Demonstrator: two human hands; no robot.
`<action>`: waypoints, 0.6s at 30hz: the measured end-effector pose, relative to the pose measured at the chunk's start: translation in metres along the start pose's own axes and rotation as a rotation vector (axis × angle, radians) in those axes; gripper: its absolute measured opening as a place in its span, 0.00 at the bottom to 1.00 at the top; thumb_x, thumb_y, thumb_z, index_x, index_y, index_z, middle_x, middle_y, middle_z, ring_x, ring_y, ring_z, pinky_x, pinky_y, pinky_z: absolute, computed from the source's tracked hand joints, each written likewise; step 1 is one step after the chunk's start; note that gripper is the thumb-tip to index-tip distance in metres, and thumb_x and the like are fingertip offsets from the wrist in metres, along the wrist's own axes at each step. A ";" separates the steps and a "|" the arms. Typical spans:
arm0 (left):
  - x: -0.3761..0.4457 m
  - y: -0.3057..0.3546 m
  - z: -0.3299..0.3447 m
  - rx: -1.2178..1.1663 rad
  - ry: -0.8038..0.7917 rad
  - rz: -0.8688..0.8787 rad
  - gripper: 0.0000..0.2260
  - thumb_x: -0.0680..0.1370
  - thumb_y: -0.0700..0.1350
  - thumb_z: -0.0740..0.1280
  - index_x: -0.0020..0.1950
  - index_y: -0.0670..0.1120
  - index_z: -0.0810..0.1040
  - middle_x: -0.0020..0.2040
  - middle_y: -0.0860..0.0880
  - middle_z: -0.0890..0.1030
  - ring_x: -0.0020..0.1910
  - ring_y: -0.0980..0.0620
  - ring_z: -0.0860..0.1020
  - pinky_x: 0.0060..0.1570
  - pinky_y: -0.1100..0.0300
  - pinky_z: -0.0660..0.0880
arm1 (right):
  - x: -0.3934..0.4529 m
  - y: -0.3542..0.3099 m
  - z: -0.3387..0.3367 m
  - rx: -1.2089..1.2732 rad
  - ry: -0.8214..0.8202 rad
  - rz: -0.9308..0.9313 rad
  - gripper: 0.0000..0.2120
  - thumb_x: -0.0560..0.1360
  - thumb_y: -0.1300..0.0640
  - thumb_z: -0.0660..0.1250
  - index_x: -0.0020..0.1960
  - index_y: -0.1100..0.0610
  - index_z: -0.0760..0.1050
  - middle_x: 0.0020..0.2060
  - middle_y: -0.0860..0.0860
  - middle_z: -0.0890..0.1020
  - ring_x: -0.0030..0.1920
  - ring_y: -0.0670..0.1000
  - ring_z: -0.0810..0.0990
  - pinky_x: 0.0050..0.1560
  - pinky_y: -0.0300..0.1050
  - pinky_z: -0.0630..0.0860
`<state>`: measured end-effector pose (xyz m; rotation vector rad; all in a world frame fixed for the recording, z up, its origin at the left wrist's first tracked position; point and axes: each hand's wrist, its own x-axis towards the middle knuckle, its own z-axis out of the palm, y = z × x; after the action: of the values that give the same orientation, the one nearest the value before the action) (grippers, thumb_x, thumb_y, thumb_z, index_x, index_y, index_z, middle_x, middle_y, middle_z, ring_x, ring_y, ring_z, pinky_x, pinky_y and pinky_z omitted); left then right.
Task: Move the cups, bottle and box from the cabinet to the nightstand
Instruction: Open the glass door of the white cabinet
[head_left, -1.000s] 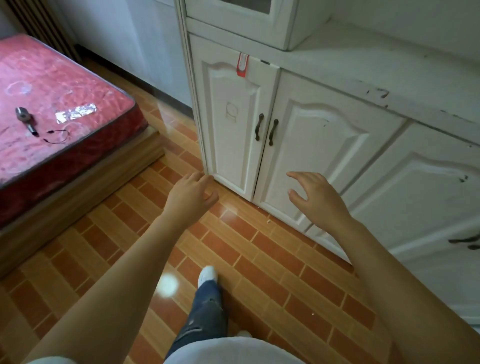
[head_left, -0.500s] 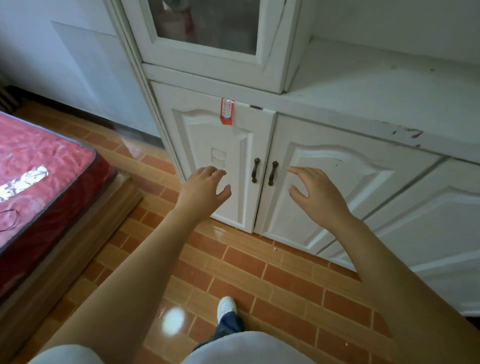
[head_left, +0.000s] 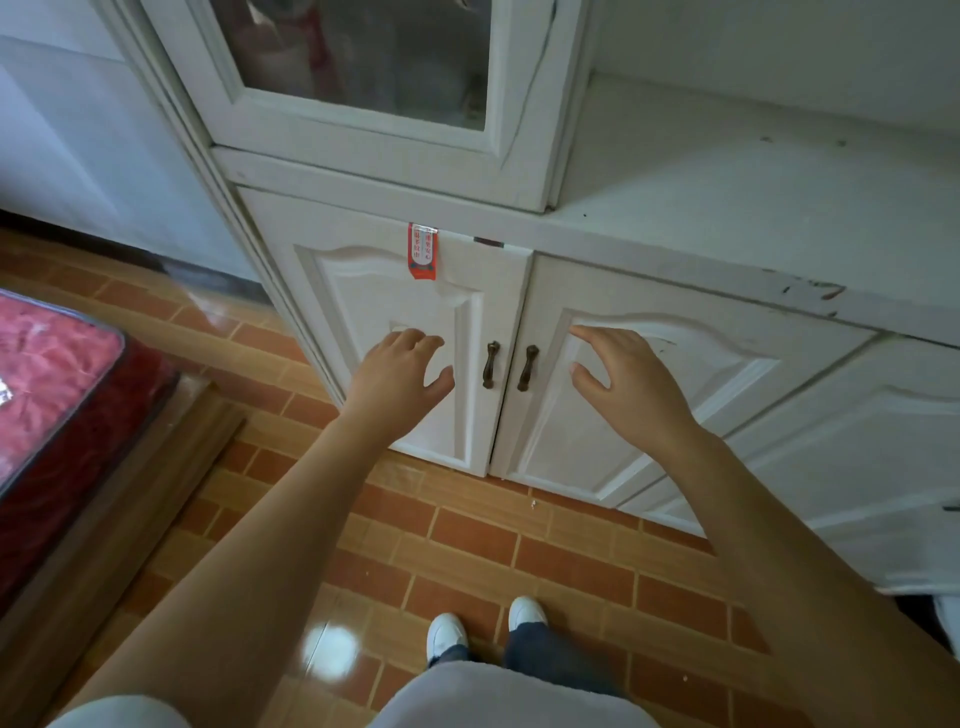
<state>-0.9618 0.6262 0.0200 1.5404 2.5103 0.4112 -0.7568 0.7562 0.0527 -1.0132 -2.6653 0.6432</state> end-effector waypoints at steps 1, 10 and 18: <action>0.001 0.001 -0.001 -0.003 0.009 -0.002 0.20 0.78 0.52 0.59 0.67 0.44 0.70 0.65 0.45 0.74 0.66 0.45 0.69 0.64 0.51 0.66 | 0.002 0.001 -0.001 0.002 0.002 -0.007 0.22 0.78 0.52 0.58 0.71 0.53 0.63 0.69 0.50 0.69 0.70 0.50 0.63 0.68 0.45 0.60; 0.027 0.021 -0.042 0.011 0.200 0.006 0.19 0.77 0.51 0.61 0.66 0.44 0.72 0.63 0.45 0.76 0.63 0.45 0.71 0.61 0.53 0.67 | 0.032 -0.004 -0.040 0.011 0.108 -0.130 0.22 0.78 0.54 0.59 0.71 0.55 0.63 0.68 0.51 0.70 0.69 0.50 0.63 0.66 0.41 0.60; 0.054 0.049 -0.108 0.044 0.418 0.011 0.20 0.78 0.51 0.61 0.67 0.44 0.70 0.65 0.44 0.74 0.64 0.44 0.70 0.61 0.51 0.68 | 0.068 -0.020 -0.092 0.007 0.239 -0.273 0.23 0.78 0.53 0.59 0.71 0.55 0.62 0.68 0.51 0.70 0.69 0.51 0.63 0.64 0.39 0.59</action>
<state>-0.9756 0.6794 0.1376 1.6261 2.8319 0.7548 -0.7866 0.8179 0.1463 -0.6586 -2.5226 0.4438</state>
